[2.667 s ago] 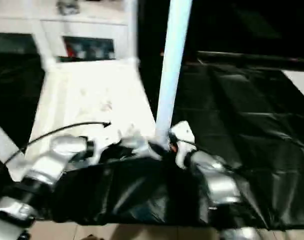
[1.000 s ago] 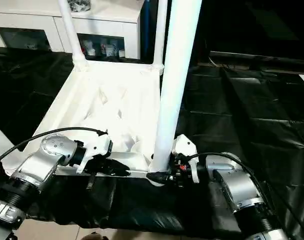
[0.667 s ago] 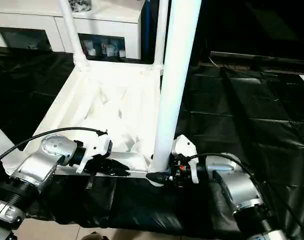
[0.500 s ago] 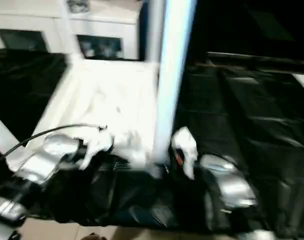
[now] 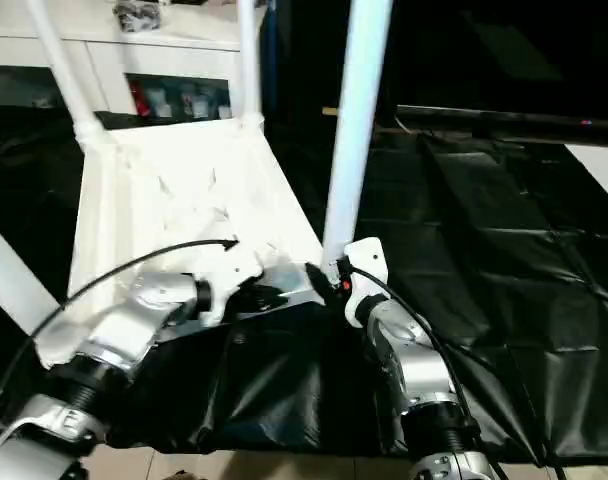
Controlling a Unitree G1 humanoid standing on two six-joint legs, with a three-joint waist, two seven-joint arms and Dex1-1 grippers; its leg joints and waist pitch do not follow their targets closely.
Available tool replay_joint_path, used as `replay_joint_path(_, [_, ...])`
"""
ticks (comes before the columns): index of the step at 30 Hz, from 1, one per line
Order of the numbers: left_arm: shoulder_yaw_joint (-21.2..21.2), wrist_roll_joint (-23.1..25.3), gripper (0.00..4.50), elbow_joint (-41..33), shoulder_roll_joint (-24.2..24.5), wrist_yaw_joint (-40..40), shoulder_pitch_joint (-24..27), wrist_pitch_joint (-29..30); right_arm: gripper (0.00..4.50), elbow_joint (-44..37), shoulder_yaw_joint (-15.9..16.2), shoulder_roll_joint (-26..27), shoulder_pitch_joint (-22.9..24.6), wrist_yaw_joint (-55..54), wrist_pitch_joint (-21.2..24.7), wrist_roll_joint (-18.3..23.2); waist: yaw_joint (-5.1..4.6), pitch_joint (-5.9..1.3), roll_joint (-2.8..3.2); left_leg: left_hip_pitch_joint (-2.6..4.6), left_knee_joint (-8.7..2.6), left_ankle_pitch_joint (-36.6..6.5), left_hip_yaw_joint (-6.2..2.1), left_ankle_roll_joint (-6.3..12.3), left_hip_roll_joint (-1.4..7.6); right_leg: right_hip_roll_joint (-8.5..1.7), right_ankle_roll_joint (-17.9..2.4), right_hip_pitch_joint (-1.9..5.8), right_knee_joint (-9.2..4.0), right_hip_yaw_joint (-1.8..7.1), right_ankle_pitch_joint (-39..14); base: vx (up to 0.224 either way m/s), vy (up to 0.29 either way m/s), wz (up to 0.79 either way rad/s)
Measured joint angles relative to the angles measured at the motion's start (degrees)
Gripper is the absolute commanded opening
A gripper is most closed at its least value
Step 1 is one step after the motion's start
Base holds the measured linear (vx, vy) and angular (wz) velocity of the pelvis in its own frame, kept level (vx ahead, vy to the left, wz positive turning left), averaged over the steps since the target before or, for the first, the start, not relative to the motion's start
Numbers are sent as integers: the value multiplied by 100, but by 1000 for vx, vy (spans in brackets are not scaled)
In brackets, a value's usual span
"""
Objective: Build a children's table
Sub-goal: Rotate leg to tighten
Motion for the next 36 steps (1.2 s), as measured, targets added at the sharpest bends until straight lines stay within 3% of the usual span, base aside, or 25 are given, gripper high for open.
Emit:
replay_joint_path(3, [-5, 0, 0, -9, 47, -113, 4, -65, 384, -34, 10, -25, 1, 137, 13, 3, 0, 0, 0, -4, -1, 0, -1, 0, 0, 0, 0, -3, 0, -1, 0, 0, 0, 0])
replay_joint_path(12, [-93, -282, 0, -310, 677, -1263, 169, -501, 384, -418, 506, -933, 195, 2233, -201, 298, 27, 6, 8, -29, -15, 0, 8, 0, 6, 5, -14, -19, 6, -9, 9, 0, 0, 0])
replay_joint_path(17, [-143, -505, 0, -321, 943, -1966, 210, -729, 384, -828, 801, -1658, 362, 3646, -124, 553, 157, 7, 6, -35, -1, 0, 16, 2, 6, 0, -13, -14, 0, -6, -4, 0, 0, 0])
replay_joint_path(22, [-198, -565, 0, -290, 1062, -2326, 208, -827, 384, -941, 970, -1942, 393, 4291, -120, 638, 175, 8, 5, -32, -3, 0, 20, 1, 6, -3, -13, -11, 6, -3, -4, 0, 0, 0])
replay_joint_path(28, [-269, -671, 0, -70, 1173, -2698, 110, -1048, 343, -1091, 1041, -2061, 403, 4646, 180, 811, 191, 9, 5, -32, -4, 0, 17, 1, 8, -2, -14, -9, 17, -5, -2, 0, 0, 0])
replay_joint_path(36, [-276, -682, 0, 26, 1196, -2880, 69, -1155, 277, -1136, 1050, -2074, 421, 4734, 251, 824, 234, 8, 5, -33, -4, 0, 16, 1, 8, -2, -13, -8, 16, -4, -2, 0, 0, 0])
